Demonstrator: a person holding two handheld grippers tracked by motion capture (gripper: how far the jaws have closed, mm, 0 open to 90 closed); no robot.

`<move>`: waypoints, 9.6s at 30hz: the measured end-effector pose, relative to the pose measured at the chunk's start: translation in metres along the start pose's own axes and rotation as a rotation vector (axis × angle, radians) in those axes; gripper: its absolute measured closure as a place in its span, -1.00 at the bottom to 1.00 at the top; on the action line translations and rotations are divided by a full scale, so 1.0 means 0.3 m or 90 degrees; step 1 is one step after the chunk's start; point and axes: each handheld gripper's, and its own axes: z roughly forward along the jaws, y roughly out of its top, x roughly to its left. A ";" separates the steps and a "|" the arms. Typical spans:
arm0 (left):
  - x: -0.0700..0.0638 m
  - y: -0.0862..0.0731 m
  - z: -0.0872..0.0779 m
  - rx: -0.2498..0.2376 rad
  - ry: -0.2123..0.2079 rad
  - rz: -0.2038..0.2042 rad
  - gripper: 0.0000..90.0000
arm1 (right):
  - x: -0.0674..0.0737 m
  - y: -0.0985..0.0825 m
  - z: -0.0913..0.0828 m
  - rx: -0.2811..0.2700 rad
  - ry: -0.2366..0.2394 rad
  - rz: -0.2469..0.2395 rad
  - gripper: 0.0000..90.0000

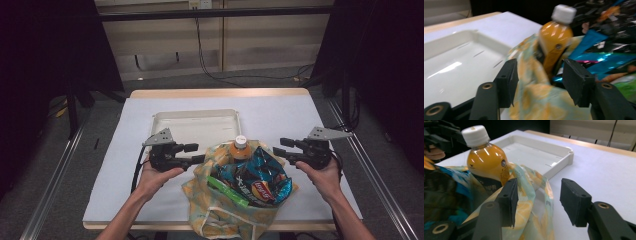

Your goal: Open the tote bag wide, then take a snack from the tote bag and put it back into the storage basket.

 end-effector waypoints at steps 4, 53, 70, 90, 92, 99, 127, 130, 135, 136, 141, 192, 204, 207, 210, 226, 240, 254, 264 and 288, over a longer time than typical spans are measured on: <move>-0.054 0.043 0.013 -0.012 -0.034 0.026 -0.08 | 0.029 -0.008 -0.047 -0.017 0.001 0.004 0.07; -0.287 0.288 0.312 -0.003 -0.246 0.130 -0.77 | 0.148 -0.147 -0.177 -0.032 -0.021 0.012 -0.37; -0.251 0.294 0.296 -0.001 -0.238 0.159 0.60 | 0.150 -0.147 -0.174 -0.030 -0.018 0.007 -0.37; -0.224 0.330 0.257 -0.032 -0.225 0.105 0.99 | 0.156 -0.144 -0.181 -0.042 -0.018 0.007 -0.37; -0.224 0.338 0.249 -0.036 -0.219 0.104 0.99 | 0.157 -0.144 -0.181 -0.043 -0.017 0.005 -0.37; -0.219 0.377 0.219 -0.063 -0.207 0.096 0.98 | 0.160 -0.142 -0.190 -0.057 -0.017 0.002 -0.40; -0.146 0.512 0.018 -0.139 -0.126 0.076 0.98 | 0.164 -0.142 -0.194 -0.068 -0.011 -0.003 -0.44; -0.121 0.507 -0.012 -0.149 -0.107 0.066 0.98 | 0.165 -0.143 -0.192 -0.068 -0.010 -0.002 -0.44; -0.082 0.496 -0.051 -0.157 -0.078 0.054 0.98 | 0.165 -0.143 -0.190 -0.069 -0.007 -0.002 -0.44; -0.073 0.495 -0.058 -0.162 -0.072 0.050 0.98 | 0.165 -0.142 -0.192 -0.067 -0.010 -0.002 -0.44; -0.003 0.484 -0.100 -0.172 -0.042 0.027 0.98 | 0.161 -0.142 -0.189 -0.072 -0.009 0.002 -0.45; 0.466 0.246 -0.225 -0.168 0.178 -0.146 0.98 | 0.172 -0.153 -0.179 -0.079 -0.015 -0.015 -0.80; 0.514 0.240 -0.134 -0.167 0.169 -0.162 0.98 | 0.167 -0.156 -0.176 -0.080 -0.017 -0.012 -0.79; 0.531 0.226 -0.110 -0.175 0.162 -0.173 0.98 | 0.167 -0.156 -0.176 -0.080 -0.015 -0.014 -0.79; 0.554 0.208 -0.088 -0.185 0.163 -0.192 0.98 | 0.167 -0.158 -0.175 -0.078 -0.013 -0.008 -0.79; 0.599 0.163 -0.090 -0.096 0.209 -0.132 0.80 | 0.165 -0.158 -0.174 -0.073 -0.009 -0.013 -0.78; 0.607 0.155 -0.135 -0.066 0.248 -0.101 0.39 | 0.163 -0.159 -0.168 -0.070 -0.012 -0.016 -0.77; 0.540 0.121 -0.212 -0.097 0.236 -0.098 0.15 | 0.165 -0.158 -0.167 -0.066 -0.012 -0.016 -0.77; 0.455 0.075 -0.026 0.014 0.104 -0.050 0.98 | 0.167 -0.157 -0.165 -0.068 -0.012 -0.016 -0.77; 0.510 -0.027 0.159 0.171 0.160 -0.103 0.89 | 0.166 -0.159 -0.170 -0.062 -0.009 -0.013 -0.73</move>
